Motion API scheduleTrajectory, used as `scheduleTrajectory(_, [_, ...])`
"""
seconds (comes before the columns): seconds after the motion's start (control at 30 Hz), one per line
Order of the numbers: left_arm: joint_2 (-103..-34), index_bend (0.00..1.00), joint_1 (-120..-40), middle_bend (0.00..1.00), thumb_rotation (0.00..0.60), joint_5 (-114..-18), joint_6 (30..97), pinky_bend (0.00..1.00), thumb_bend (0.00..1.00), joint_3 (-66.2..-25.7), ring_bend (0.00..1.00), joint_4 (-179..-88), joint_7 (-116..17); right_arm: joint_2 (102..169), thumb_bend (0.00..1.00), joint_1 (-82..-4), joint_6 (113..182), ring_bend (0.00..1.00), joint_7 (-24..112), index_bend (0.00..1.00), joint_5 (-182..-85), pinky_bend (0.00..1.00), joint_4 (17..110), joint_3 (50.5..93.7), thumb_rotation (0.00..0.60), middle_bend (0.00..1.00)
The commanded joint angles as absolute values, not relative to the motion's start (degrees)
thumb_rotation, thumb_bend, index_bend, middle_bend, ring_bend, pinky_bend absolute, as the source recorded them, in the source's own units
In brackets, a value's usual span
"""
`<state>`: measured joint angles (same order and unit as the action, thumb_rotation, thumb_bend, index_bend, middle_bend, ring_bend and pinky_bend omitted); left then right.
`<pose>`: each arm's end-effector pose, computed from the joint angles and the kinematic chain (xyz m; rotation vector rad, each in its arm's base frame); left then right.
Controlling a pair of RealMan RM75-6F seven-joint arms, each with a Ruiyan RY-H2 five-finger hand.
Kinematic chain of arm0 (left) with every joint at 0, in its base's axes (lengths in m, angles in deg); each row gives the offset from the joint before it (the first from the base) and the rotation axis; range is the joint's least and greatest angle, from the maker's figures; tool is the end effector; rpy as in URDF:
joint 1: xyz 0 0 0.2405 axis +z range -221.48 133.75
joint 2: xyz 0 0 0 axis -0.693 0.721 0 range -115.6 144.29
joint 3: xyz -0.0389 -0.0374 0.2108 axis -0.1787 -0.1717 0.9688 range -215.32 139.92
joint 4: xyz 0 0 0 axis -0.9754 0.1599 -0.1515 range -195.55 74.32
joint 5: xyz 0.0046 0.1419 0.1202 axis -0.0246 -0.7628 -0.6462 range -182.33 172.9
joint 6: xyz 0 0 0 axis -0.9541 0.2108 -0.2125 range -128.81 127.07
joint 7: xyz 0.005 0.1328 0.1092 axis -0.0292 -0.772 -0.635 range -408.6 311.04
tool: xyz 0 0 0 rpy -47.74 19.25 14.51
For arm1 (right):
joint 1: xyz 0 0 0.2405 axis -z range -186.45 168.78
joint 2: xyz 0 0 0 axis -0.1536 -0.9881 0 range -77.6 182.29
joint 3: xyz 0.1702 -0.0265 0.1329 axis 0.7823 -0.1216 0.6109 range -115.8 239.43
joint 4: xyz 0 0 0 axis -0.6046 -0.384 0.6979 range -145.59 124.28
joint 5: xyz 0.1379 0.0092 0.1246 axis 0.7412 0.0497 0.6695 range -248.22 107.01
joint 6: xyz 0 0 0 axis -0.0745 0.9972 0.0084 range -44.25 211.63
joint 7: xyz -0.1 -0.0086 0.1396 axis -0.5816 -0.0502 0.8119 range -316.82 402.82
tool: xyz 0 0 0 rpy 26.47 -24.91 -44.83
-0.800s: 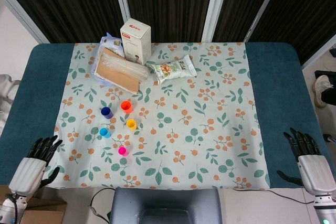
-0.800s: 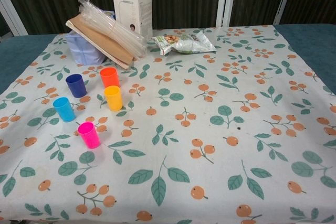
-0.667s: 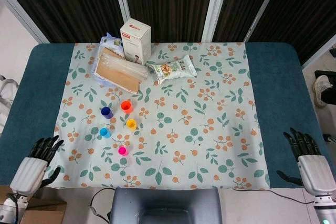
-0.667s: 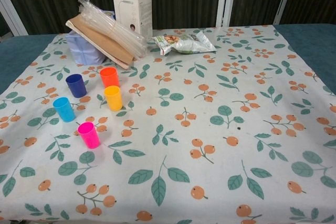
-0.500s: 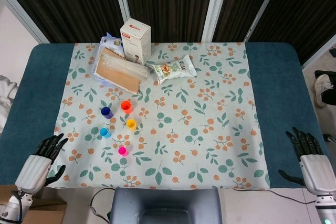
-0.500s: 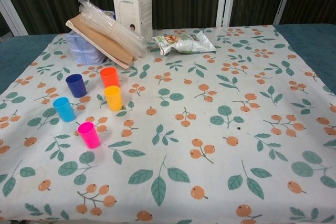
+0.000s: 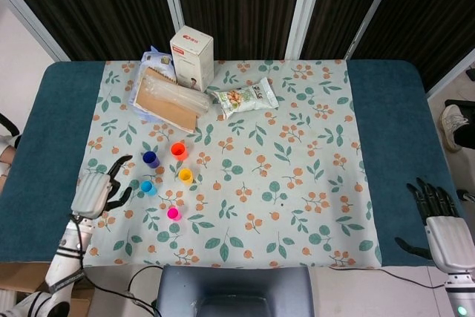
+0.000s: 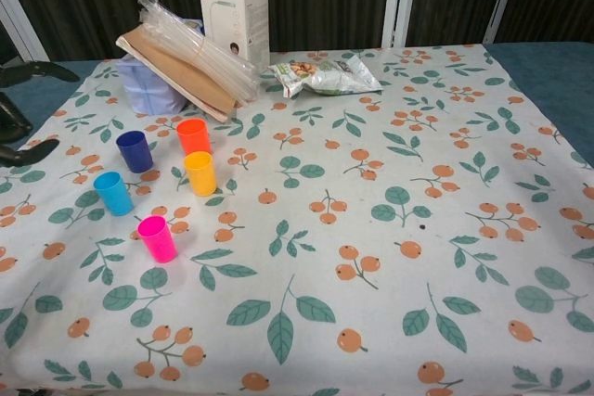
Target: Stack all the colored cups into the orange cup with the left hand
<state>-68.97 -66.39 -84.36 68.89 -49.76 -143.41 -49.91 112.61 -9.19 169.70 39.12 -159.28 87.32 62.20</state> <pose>-0.1973 0.3041 0.0726 -1.4933 -1.0064 -1.1257 -0.2645 -0.1745 0.1670 1.4104 -0.9249 0.8282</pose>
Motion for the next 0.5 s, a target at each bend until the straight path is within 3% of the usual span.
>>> scheduleTrajectory(0.03, [-74.4, 0.22, -74.1, 1.0, 0.6, -71.3, 58.8, 1.0, 0.36, -55.5, 1.0, -140.2, -59.4, 112.5, 0.2, -9.2, 169.7, 0.0, 39.2, 0.0, -159.0, 0.0, 87.3, 62.4, 0.6, 0.0])
scheduleTrajectory(0.5, [-79.5, 0.25, -79.8, 1.0, 0.6, -61.3, 54.7, 1.0, 0.34, -56.2, 1.0, -133.1, -65.8, 112.2, 0.2, -9.2, 169.7, 0.0, 39.6, 0.0, -158.8, 0.0, 87.3, 62.4, 0.6, 0.0])
